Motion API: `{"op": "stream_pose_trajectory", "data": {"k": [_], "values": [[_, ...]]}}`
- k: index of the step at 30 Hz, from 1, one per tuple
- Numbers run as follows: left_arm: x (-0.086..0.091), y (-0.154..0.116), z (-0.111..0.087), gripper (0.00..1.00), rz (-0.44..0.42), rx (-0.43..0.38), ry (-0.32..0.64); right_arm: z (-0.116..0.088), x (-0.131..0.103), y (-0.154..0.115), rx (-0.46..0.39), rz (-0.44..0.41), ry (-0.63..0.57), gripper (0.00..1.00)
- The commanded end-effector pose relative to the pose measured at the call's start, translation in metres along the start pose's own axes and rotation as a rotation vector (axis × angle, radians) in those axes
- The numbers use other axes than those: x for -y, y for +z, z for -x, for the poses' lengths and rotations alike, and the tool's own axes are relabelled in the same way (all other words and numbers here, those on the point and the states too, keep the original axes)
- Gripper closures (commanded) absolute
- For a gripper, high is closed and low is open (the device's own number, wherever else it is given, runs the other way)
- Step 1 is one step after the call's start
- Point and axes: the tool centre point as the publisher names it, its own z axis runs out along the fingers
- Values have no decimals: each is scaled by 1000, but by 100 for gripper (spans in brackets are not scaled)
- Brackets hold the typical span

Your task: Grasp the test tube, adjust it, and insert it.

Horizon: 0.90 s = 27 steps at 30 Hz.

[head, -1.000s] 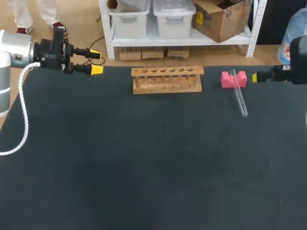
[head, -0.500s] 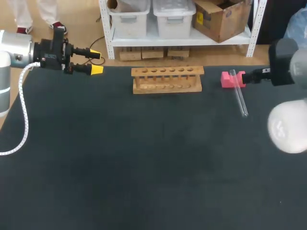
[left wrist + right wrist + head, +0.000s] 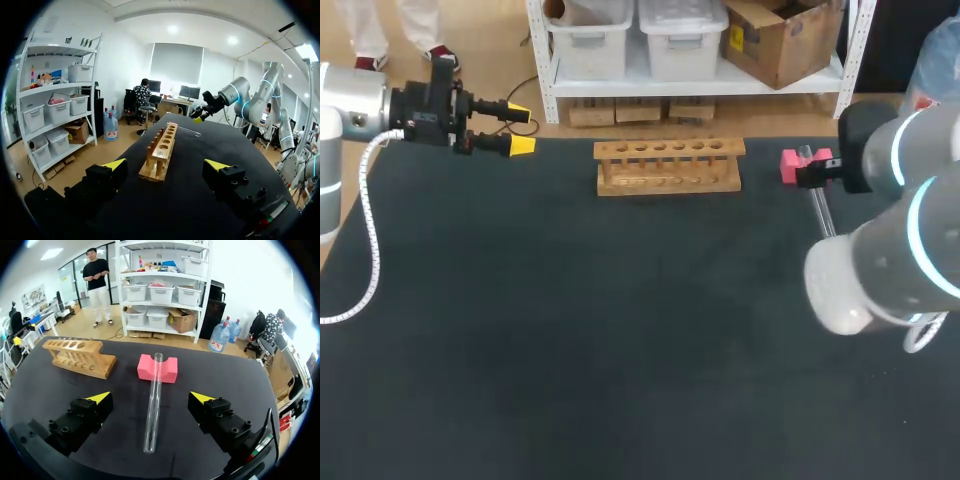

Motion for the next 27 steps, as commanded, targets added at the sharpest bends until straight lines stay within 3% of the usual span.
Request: {"op": "stream_pose_trajectory", "data": {"k": [1,12,27], "values": [[0,0,-1,0,0,2,2,-4,-2,15,6,-243,-5,0],[0,0,-1,0,0,2,2,-21,-1,35,-20,-172,-31,0],[0,0,-1,0,0,2,2,-22,4,55,-19,-27,-19,0]]}}
